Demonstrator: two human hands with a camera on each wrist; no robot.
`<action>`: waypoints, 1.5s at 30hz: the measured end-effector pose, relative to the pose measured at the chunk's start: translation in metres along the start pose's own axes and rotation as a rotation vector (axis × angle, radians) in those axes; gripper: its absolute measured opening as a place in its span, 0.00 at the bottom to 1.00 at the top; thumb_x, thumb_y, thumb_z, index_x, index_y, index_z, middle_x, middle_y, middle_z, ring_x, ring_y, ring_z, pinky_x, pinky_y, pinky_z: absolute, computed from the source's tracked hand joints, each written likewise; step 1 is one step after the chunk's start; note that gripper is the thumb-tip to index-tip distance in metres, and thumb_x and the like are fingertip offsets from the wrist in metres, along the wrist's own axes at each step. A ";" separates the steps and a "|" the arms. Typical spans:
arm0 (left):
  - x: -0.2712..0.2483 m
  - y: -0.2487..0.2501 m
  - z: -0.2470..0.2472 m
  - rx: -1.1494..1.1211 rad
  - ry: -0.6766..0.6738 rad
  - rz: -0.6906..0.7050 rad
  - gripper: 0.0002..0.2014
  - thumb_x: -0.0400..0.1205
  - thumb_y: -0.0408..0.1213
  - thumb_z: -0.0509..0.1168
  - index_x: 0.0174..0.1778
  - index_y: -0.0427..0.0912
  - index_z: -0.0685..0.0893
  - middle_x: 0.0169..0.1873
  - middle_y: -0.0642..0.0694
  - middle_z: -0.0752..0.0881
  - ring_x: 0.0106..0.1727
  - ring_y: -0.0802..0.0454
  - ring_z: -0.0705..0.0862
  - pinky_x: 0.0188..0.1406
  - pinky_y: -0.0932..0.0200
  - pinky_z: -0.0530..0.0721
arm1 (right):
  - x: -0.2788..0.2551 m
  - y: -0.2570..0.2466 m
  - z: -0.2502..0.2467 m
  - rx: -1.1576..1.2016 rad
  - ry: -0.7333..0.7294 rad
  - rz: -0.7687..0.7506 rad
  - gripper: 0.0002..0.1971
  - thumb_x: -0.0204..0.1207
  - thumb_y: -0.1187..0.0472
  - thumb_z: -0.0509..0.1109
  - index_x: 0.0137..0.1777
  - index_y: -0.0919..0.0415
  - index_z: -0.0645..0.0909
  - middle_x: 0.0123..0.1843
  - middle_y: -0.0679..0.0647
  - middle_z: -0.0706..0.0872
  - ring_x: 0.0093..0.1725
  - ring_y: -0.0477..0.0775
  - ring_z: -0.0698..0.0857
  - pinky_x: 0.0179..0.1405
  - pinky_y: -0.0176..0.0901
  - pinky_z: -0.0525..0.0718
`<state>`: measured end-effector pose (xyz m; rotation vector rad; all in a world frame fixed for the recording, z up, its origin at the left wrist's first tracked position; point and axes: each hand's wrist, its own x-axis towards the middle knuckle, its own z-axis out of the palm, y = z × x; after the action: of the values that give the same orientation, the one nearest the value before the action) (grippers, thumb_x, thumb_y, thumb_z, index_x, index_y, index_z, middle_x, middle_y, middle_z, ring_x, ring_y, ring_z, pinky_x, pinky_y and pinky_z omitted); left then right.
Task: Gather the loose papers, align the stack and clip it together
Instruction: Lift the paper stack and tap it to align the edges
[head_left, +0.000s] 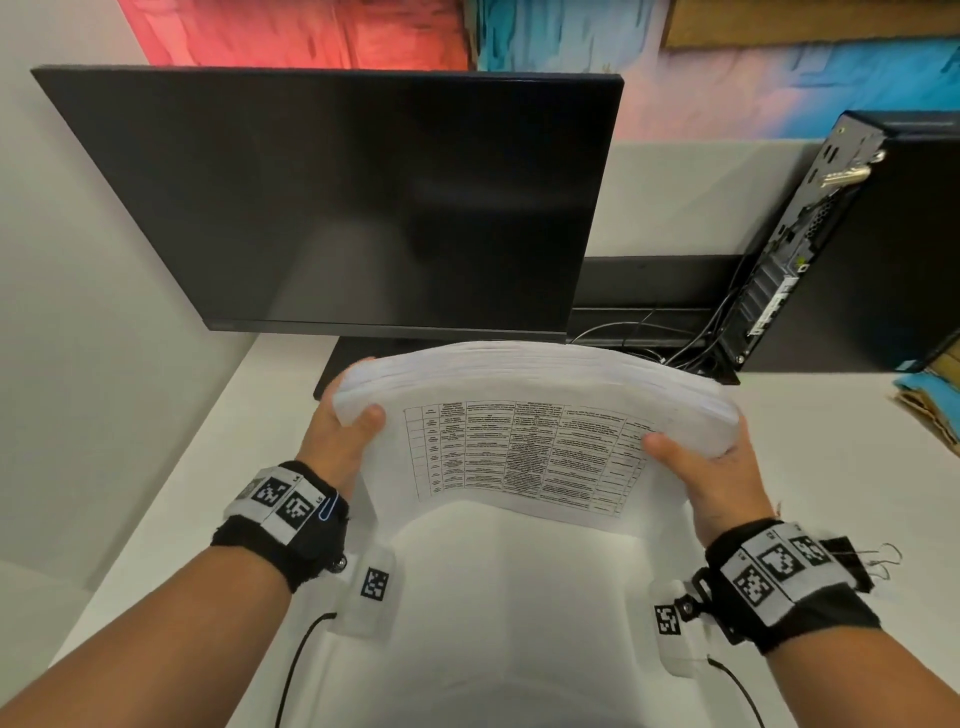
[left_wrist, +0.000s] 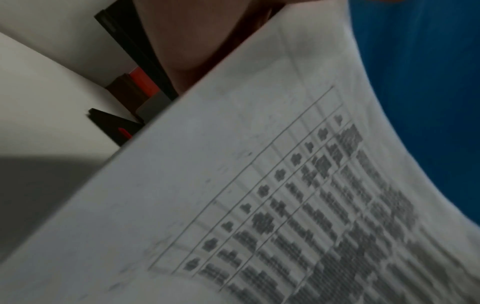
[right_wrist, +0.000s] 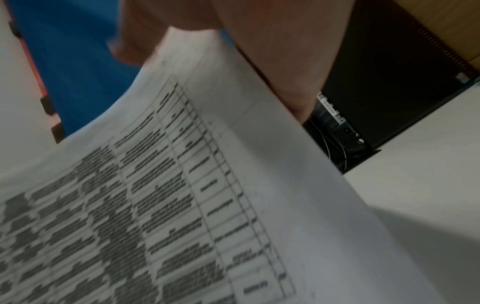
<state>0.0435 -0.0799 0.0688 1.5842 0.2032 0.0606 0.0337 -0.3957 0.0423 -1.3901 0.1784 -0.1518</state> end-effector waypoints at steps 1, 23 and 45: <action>0.000 -0.006 0.001 0.022 0.015 -0.026 0.27 0.63 0.45 0.76 0.59 0.51 0.78 0.54 0.41 0.85 0.58 0.38 0.84 0.53 0.40 0.84 | -0.001 0.004 0.002 -0.024 0.017 0.028 0.28 0.56 0.60 0.83 0.58 0.54 0.81 0.48 0.50 0.91 0.47 0.47 0.90 0.52 0.49 0.87; -0.015 0.010 0.012 -0.051 0.188 0.094 0.08 0.80 0.40 0.61 0.39 0.56 0.83 0.45 0.50 0.88 0.47 0.49 0.85 0.45 0.52 0.81 | 0.000 -0.023 0.002 -0.110 0.157 -0.141 0.06 0.68 0.57 0.68 0.31 0.50 0.81 0.42 0.53 0.86 0.45 0.55 0.81 0.46 0.51 0.77; -0.037 -0.023 0.022 0.062 0.244 0.091 0.23 0.60 0.42 0.81 0.46 0.60 0.80 0.53 0.44 0.86 0.55 0.43 0.86 0.55 0.38 0.85 | -0.033 0.006 -0.004 -0.118 0.062 -0.110 0.15 0.66 0.69 0.76 0.45 0.48 0.84 0.38 0.36 0.91 0.38 0.35 0.88 0.37 0.30 0.84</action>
<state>0.0086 -0.1075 0.0491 1.6462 0.3254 0.3219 0.0002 -0.3915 0.0373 -1.5149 0.1641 -0.2800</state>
